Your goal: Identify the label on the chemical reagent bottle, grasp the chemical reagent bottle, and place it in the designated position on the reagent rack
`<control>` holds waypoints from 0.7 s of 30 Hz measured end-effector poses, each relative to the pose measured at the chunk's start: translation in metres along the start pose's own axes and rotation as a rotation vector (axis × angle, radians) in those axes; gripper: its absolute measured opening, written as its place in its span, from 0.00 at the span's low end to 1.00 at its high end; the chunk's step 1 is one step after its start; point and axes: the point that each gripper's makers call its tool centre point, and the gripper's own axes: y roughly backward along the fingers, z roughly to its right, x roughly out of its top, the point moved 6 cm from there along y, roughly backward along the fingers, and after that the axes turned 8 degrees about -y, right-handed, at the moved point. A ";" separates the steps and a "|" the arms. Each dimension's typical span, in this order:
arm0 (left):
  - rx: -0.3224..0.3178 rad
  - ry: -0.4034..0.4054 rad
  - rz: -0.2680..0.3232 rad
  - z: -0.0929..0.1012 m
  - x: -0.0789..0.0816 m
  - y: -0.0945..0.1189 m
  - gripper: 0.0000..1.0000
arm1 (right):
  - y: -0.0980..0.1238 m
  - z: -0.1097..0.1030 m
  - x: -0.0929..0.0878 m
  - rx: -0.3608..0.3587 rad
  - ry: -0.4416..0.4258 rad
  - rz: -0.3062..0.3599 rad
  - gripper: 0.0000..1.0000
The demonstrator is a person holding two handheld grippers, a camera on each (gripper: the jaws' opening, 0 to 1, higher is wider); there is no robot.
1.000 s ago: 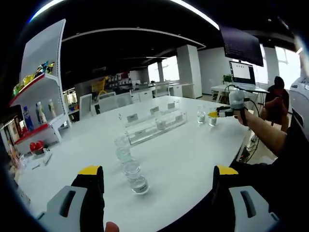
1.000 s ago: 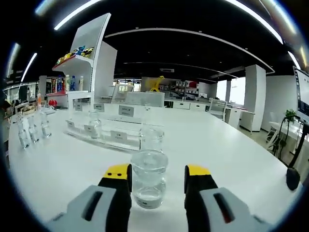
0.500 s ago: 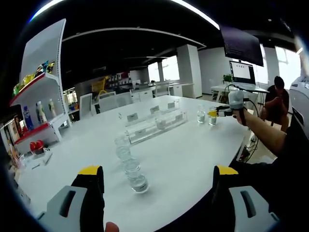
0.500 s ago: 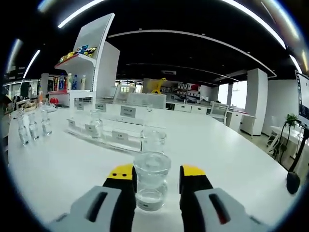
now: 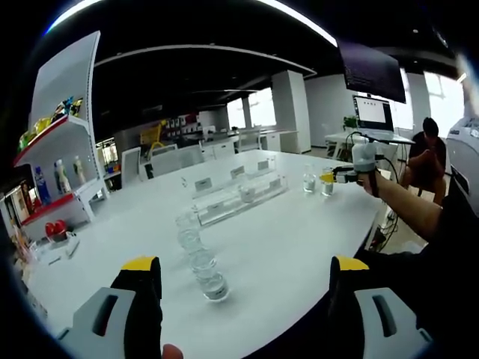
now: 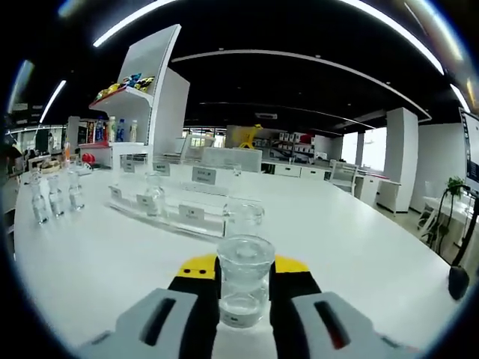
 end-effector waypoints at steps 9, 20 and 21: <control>-0.015 -0.003 0.011 0.002 0.002 0.001 0.93 | 0.005 -0.005 -0.001 0.008 -0.016 0.067 0.22; -0.019 -0.002 0.015 0.004 0.002 0.001 0.93 | 0.008 -0.009 0.000 0.005 -0.034 0.103 0.21; -0.018 -0.001 0.015 0.003 0.002 0.001 0.93 | 0.008 -0.010 0.000 -0.001 -0.032 0.105 0.21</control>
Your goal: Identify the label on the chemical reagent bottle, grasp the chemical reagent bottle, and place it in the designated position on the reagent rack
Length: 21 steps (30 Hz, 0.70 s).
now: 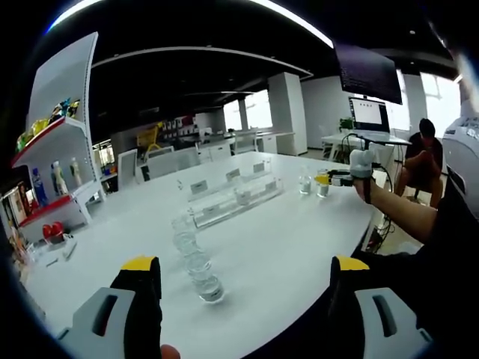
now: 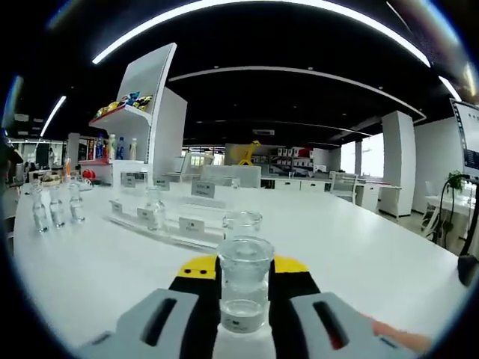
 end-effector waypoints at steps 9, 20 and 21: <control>-0.002 0.007 -0.014 0.000 -0.005 -0.003 0.93 | -0.006 0.006 -0.002 -0.015 0.004 0.029 0.20; 0.010 0.007 -0.014 -0.001 -0.005 0.001 0.93 | -0.001 0.006 0.011 0.019 -0.052 0.073 0.20; 0.009 0.007 -0.013 -0.001 -0.005 0.001 0.93 | 0.000 0.005 0.014 0.021 -0.046 0.075 0.20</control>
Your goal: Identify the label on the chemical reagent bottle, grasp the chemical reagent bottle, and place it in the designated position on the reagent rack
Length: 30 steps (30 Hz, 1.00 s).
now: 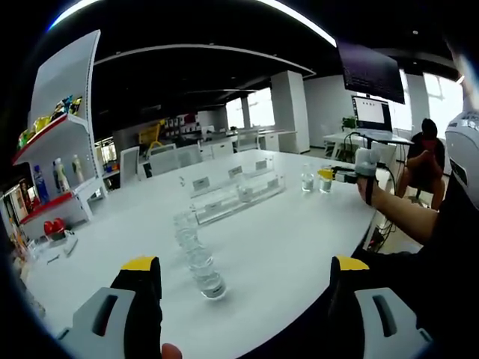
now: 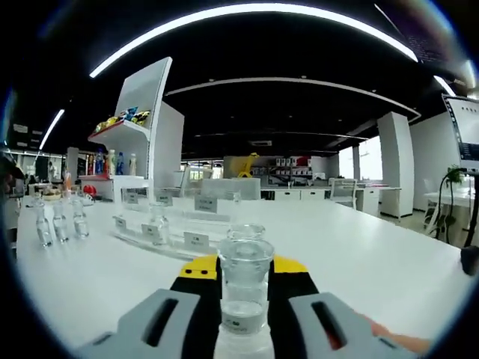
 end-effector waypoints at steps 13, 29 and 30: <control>0.014 -0.010 0.007 -0.001 0.005 0.004 0.93 | 0.023 -0.019 0.052 0.035 -0.043 0.019 0.20; 0.002 -0.023 0.020 0.002 0.011 0.005 0.93 | 0.018 -0.037 0.085 0.059 -0.013 0.039 0.20; 0.002 -0.024 0.021 0.002 0.011 0.006 0.93 | 0.015 -0.039 0.087 0.060 -0.013 0.040 0.20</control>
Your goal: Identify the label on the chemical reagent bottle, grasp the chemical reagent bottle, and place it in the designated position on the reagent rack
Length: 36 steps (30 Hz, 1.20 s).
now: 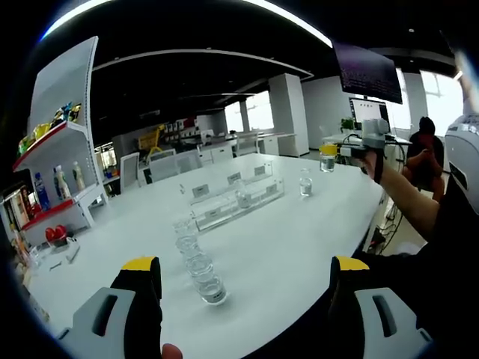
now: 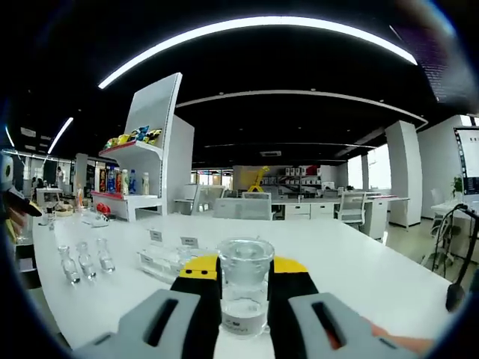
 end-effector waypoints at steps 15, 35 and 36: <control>0.013 0.010 -0.016 -0.007 -0.005 0.000 0.93 | -0.072 -0.039 0.005 0.078 -0.017 -0.029 0.20; 0.038 0.029 -0.040 -0.016 -0.013 0.000 0.93 | -0.160 -0.056 -0.026 0.035 0.025 -0.087 0.20; 0.037 0.030 -0.040 -0.016 -0.014 -0.001 0.93 | -0.163 -0.056 -0.028 0.033 0.027 -0.090 0.20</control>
